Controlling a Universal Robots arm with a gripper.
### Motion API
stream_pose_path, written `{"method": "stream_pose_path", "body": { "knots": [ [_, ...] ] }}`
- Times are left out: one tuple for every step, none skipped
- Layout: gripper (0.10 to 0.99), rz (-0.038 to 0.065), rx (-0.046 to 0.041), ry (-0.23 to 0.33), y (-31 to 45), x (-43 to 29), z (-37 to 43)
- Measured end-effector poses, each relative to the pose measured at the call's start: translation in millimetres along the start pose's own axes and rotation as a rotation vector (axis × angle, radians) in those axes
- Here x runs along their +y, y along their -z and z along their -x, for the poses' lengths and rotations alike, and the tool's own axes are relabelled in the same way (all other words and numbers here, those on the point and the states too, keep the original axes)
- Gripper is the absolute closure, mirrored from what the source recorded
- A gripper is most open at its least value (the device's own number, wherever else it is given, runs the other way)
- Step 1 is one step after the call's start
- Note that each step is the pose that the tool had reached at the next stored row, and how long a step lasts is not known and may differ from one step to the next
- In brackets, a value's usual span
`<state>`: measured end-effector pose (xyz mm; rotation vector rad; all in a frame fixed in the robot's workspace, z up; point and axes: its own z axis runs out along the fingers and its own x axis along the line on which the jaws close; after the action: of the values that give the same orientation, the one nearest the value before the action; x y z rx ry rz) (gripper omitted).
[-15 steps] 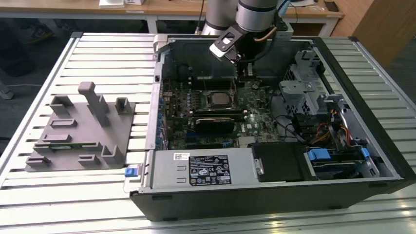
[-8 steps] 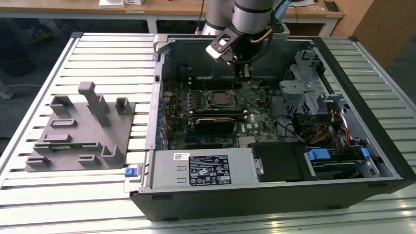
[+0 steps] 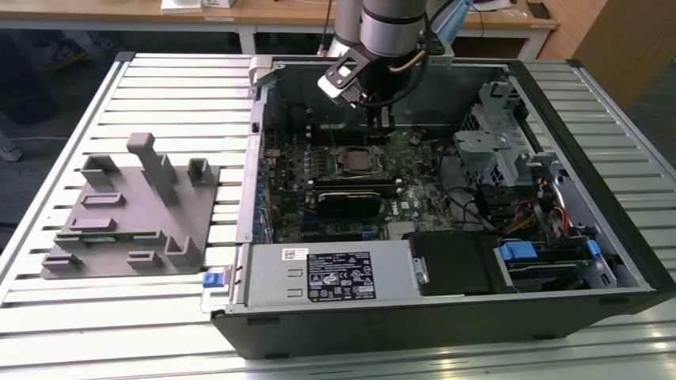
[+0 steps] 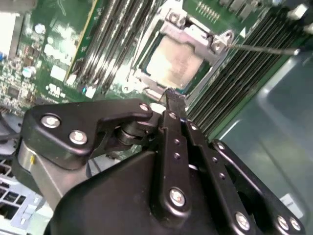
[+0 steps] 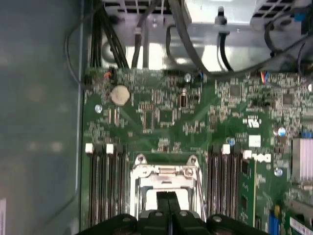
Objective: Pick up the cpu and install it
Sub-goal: 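Close the cpu cover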
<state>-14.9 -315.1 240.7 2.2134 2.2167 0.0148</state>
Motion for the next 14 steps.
{"method": "stream_pose_path", "body": {
  "knots": [
    [0.98,-0.001,0.0007,0.0,0.0,-0.1,0.1],
    [0.98,-0.002,0.0012,0.0,0.0,-0.2,0.3],
    [0.98,-0.002,0.001,0.0,-0.1,-0.4,1.2],
    [0.98,-0.002,0.001,0.0,-0.3,-0.8,3.1],
    [0.98,-0.002,0.0013,0.0,-0.6,-1.7,4.4],
    [0.98,-0.002,0.0016,0.0,-0.8,-3.0,5.4],
    [0.98,-0.002,0.0023,0.001,-1.0,-4.2,6.1],
    [0.98,-0.002,0.0031,0.001,-1.2,-5.6,6.3],
    [0.98,-0.002,0.0039,0.002,-1.3,-7.0,6.5],
    [0.98,-0.002,0.0045,0.002,-1.5,-8.2,6.5],
    [0.98,-0.002,0.0045,0.002,-1.6,-9.4,6.5],
    [0.98,-0.002,0.0044,0.002,-1.8,-10.4,6.5],
    [0.98,-0.002,0.0043,0.002,-2.0,-11.2,6.5],
    [0.98,-0.002,0.0044,0.002,-2.2,-11.9,6.6]
  ]
}}
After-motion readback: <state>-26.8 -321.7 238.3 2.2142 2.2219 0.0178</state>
